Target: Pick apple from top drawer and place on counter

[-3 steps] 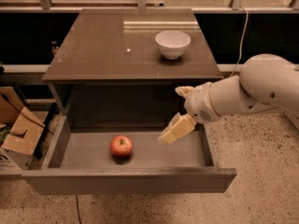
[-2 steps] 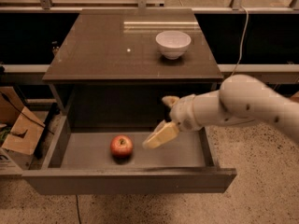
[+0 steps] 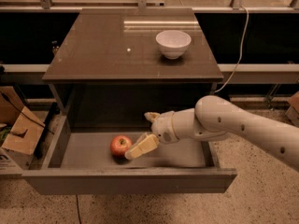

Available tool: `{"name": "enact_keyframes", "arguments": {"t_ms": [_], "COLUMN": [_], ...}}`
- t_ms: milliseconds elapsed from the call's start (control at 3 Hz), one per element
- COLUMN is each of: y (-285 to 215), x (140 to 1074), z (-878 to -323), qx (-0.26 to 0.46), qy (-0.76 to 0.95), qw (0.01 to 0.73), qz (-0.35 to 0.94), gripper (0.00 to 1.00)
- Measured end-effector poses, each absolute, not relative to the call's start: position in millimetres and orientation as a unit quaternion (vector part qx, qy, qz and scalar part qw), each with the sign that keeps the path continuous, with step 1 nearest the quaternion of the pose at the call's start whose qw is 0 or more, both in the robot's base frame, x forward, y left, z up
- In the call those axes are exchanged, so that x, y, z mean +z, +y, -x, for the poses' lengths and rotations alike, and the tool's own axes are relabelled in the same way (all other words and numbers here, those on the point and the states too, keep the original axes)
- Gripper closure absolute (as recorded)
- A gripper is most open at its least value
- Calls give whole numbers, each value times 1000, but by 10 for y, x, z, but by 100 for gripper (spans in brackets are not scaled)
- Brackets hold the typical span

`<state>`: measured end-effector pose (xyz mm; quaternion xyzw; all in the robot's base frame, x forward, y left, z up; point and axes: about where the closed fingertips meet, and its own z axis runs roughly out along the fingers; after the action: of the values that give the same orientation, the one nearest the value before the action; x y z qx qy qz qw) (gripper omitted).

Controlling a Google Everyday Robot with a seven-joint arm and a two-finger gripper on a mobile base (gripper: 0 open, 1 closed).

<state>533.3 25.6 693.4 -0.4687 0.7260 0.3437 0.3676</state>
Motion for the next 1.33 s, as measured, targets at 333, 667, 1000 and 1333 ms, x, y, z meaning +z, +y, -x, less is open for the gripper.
{"name": "enact_keyframes", "arguments": {"t_ms": [333, 667, 1000, 1333], "y": [482, 763, 891, 931], "x": [6694, 6472, 6375, 6307], "z": [-5321, -5264, -5239, -5215], "qx": [366, 387, 395, 403], "qy": [725, 724, 726, 735], "qw": [353, 331, 318, 312], "qz": [465, 466, 464, 447], "gripper": [0, 2, 25, 56]}}
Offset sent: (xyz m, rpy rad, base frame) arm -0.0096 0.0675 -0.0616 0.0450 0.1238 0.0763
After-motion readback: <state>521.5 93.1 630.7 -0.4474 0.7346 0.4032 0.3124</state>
